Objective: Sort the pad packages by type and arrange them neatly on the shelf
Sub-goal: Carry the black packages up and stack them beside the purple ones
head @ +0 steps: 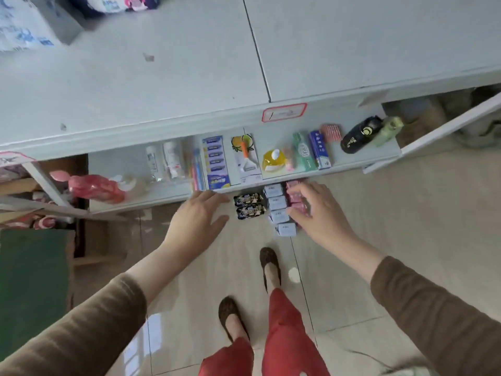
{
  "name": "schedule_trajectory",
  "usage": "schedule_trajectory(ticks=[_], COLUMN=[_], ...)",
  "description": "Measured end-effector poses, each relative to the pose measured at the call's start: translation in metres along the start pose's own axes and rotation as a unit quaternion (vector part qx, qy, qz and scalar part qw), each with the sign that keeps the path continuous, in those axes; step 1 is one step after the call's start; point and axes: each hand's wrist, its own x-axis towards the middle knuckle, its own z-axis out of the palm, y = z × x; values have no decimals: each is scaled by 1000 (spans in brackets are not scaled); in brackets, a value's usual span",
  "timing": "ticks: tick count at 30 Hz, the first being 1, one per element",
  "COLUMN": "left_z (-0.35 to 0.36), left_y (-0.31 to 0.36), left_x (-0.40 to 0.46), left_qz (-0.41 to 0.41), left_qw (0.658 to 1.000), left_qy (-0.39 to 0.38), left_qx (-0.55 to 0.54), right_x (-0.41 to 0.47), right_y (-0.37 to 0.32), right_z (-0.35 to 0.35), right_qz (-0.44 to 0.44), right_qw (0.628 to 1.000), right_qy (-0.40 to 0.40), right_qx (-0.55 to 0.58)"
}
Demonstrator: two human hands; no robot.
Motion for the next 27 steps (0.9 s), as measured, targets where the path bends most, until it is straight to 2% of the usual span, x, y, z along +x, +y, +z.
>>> schedule_trajectory(ticks=[6,11,20,27], left_z=[123,237,418,498], left_y=[-47,-86,-170,-227], left_x=[-36,-31,40,117], left_qz=[-80,-127,-183,-180], left_qw=[991,980,972,978], left_qy=[-102,-147,-142,-105], left_qx=[-24,-46,-38,-4], right_x=[-13,1,74,142], right_y=[73,149,281,328], right_z=[116,212,363,451], right_qz=[81,106,73,28], right_qw=[994,989,986,986], right_qy=[-68,-102,-139,-145], right_qx=[2,-9,-52,-76])
